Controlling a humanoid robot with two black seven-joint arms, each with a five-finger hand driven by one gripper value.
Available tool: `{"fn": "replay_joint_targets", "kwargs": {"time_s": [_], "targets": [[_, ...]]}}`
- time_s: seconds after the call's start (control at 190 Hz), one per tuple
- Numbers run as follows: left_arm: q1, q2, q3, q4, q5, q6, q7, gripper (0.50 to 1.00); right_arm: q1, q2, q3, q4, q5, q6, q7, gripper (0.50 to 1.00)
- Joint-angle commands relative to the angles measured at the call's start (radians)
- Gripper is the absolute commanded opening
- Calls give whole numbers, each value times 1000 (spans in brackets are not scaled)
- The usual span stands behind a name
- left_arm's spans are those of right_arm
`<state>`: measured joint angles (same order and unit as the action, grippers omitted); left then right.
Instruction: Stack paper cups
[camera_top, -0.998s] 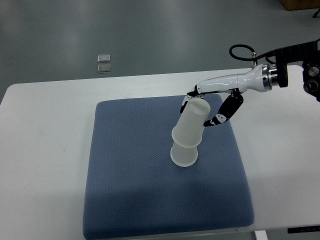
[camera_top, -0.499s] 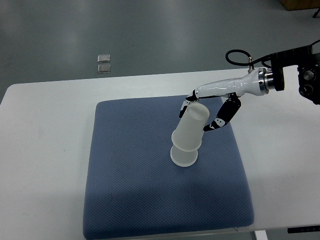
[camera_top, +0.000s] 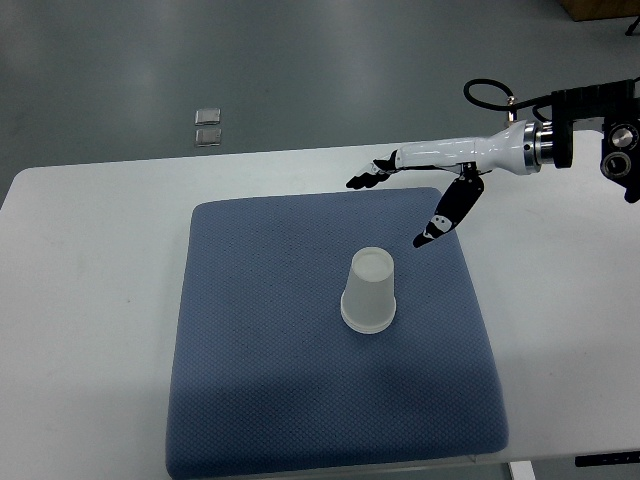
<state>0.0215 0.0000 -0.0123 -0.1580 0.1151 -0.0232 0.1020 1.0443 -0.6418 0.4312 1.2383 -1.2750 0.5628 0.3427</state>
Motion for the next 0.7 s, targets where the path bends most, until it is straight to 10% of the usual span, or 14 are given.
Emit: {"fn": "replay_joint_targets", "kwargs": {"time_s": [0.0, 0.305, 0.693], "targets": [[0, 0, 0, 0, 0, 0, -1, 1000, -27, 25, 0, -48, 118, -15, -2, 903], [0, 0, 0, 0, 0, 0, 1, 1000, -101, 163, -3, -326, 536, -47, -13, 903], [0, 0, 0, 0, 0, 0, 1, 1000, -167, 341, 0, -642, 1310, -104, -252, 905]]}}
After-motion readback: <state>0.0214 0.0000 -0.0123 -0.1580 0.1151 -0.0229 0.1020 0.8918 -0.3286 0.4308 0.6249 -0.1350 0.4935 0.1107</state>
